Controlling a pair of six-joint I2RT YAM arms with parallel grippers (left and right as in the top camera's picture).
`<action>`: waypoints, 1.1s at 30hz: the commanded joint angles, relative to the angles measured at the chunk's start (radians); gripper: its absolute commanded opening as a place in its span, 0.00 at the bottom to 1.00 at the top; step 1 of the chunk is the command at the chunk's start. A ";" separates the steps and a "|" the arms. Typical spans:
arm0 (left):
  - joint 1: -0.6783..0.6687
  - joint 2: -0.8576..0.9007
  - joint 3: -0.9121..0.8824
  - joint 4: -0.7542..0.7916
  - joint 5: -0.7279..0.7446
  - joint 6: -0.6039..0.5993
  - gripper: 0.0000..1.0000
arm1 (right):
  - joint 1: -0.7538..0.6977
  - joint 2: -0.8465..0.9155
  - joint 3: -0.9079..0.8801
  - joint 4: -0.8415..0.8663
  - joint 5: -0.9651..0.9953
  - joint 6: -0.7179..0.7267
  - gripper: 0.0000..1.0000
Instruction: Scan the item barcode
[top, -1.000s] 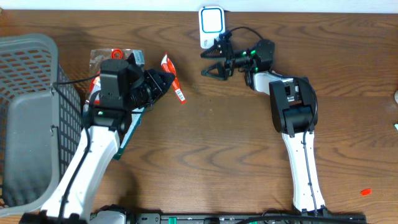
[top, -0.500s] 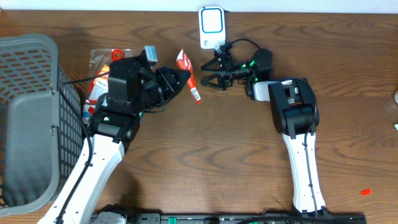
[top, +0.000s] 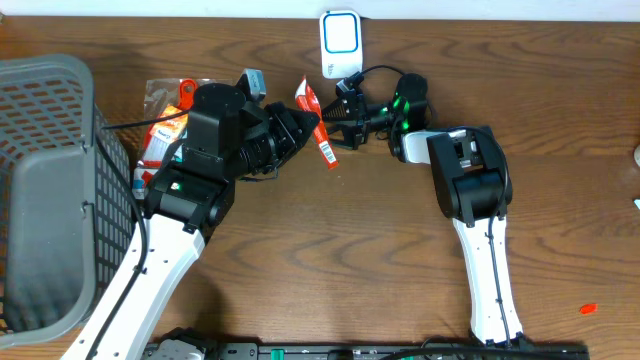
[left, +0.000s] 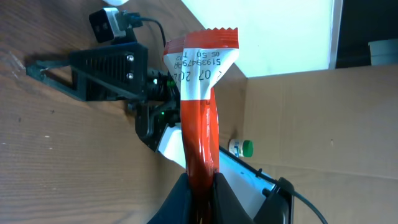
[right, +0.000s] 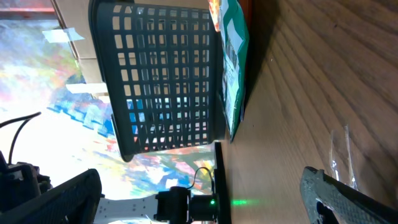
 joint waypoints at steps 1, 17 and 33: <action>-0.003 -0.006 0.047 -0.003 -0.026 -0.016 0.07 | 0.028 0.099 -0.059 -0.032 -0.021 -0.061 0.99; 0.004 0.017 0.046 -0.051 0.113 0.329 0.07 | -0.019 0.099 -0.059 0.285 -0.020 0.214 0.99; 0.004 0.293 0.038 0.156 0.417 0.488 0.07 | -0.049 0.076 -0.040 0.490 -0.021 0.441 0.99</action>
